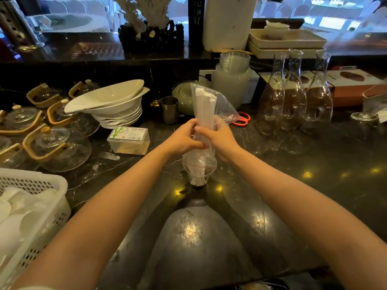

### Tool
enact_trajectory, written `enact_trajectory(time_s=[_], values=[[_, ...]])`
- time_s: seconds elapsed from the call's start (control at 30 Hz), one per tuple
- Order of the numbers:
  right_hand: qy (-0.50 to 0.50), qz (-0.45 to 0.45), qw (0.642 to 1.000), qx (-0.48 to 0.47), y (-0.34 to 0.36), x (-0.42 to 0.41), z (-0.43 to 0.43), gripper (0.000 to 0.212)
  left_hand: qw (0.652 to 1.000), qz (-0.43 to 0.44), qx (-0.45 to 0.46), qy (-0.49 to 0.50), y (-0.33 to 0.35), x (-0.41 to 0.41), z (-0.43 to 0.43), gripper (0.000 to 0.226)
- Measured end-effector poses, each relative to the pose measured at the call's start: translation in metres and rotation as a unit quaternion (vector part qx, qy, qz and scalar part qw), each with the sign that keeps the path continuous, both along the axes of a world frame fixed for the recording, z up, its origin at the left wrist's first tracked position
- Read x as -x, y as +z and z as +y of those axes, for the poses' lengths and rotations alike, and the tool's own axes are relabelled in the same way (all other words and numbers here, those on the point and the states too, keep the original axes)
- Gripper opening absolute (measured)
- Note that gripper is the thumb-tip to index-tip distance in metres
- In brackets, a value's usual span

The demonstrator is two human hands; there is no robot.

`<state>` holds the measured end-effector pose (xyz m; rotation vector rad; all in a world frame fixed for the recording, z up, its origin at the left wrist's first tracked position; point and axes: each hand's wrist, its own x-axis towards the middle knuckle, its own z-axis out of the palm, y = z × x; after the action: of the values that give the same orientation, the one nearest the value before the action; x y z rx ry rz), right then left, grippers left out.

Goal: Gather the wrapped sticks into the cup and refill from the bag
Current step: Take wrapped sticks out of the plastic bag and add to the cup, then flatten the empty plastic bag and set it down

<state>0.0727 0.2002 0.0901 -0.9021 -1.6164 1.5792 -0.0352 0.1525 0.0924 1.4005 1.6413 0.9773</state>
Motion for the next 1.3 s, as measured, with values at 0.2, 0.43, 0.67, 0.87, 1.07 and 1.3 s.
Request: enact_trajectory(time_s=[0.2,0.43,0.67,0.87,1.07,1.3], values=[[0.038,0.018,0.999,0.017,-0.005,-0.004,0.003,0.040,1.000,0.003,-0.007,0.005,-0.002,0.003,-0.001,0.061],[0.052,0.028,0.998,0.013,-0.005,-0.008,0.008,0.042,1.000,-0.015,-0.018,0.015,0.000,0.003,-0.006,0.066],[0.039,0.027,0.999,-0.011,-0.001,-0.010,0.016,0.035,0.999,-0.002,-0.041,0.014,0.007,0.005,-0.009,0.062],[0.048,0.029,0.998,-0.013,0.005,-0.009,0.019,0.033,0.997,0.042,-0.060,0.002,0.015,0.009,-0.008,0.060],[0.037,0.027,0.999,-0.020,0.009,-0.007,0.018,0.029,0.997,0.035,-0.069,0.010,0.017,0.010,-0.008,0.058],[0.027,0.008,0.998,-0.055,0.013,-0.004,0.019,0.027,0.995,0.055,-0.084,0.022,0.019,0.014,-0.009,0.048]])
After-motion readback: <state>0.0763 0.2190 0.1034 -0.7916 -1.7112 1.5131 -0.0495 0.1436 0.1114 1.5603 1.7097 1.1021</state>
